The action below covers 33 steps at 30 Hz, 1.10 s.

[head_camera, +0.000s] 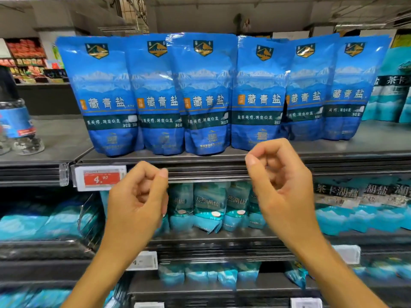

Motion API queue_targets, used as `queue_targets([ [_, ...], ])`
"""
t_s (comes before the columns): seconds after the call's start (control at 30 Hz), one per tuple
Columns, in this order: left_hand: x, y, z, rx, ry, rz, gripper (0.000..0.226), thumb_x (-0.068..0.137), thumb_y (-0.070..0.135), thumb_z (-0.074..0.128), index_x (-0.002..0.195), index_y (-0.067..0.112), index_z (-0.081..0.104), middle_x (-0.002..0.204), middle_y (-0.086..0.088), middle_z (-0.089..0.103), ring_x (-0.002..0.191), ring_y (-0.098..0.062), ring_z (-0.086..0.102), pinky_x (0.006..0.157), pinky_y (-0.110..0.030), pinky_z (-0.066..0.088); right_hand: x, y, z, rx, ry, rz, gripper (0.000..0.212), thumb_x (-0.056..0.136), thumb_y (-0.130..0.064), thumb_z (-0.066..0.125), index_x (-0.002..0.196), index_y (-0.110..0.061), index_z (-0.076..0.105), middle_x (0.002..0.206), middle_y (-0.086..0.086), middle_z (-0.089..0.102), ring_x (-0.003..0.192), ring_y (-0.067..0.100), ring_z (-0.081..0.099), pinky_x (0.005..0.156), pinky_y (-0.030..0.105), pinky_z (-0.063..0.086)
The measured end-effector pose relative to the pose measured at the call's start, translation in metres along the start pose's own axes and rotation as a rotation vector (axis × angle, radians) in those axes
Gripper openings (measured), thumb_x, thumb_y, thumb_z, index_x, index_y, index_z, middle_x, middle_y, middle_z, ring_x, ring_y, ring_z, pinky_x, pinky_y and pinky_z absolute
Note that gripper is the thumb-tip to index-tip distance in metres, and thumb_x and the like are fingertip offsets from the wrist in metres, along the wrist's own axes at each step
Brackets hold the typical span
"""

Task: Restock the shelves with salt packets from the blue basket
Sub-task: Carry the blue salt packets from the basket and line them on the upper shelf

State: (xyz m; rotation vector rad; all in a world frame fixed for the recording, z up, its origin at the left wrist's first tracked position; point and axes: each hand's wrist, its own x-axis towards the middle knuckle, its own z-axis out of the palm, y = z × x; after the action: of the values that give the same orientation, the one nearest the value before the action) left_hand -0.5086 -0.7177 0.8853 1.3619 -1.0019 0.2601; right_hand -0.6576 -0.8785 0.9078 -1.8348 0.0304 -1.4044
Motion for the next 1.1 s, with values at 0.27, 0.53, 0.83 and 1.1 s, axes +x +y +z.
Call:
queue_targets([
  [0.27,-0.144,-0.056,-0.062,-0.083,0.157,-0.467,0.027,0.088,0.046,0.058,0.073,0.024,0.058,0.042,-0.001,0.046,0.033,-0.016,0.035,0.038,-0.016,0.029,-0.147,0.015,0.065,0.207,-0.354,0.505,0.022,0.088,-0.042,0.063,0.081,-0.021,0.061,0.063,0.012,0.052,0.054,0.017,0.041,0.051,0.04,0.035],
  [0.53,-0.328,-0.059,-0.128,0.092,0.501,-0.905,0.027,0.102,0.029,0.049,0.077,0.023,0.057,0.043,-0.002,0.044,0.034,-0.016,0.037,0.036,-0.015,0.029,-0.307,0.048,0.048,0.145,-0.813,0.958,0.012,0.085,-0.045,0.062,0.082,-0.034,0.069,0.065,0.014,0.06,0.053,0.021,0.052,0.054,0.039,0.045],
  [0.83,-0.465,-0.001,-0.131,0.285,0.818,-1.215,0.034,0.108,0.028,0.043,0.084,0.012,0.06,0.048,-0.002,0.052,0.04,-0.012,0.045,0.04,-0.02,0.036,-0.401,0.045,0.093,0.205,-1.304,0.994,0.026,0.098,0.001,0.06,0.076,-0.012,0.064,0.057,0.001,0.057,0.051,0.01,0.051,0.052,0.023,0.044],
  [1.1,-0.56,0.044,-0.175,0.414,1.103,-1.36,0.036,0.106,0.022,0.046,0.075,0.03,0.062,0.049,-0.001,0.054,0.041,-0.011,0.047,0.041,-0.018,0.039,-0.43,-0.011,0.245,0.346,-1.524,0.899,0.022,0.097,-0.018,0.063,0.079,-0.03,0.068,0.065,0.0,0.064,0.055,0.015,0.057,0.053,0.031,0.047],
])
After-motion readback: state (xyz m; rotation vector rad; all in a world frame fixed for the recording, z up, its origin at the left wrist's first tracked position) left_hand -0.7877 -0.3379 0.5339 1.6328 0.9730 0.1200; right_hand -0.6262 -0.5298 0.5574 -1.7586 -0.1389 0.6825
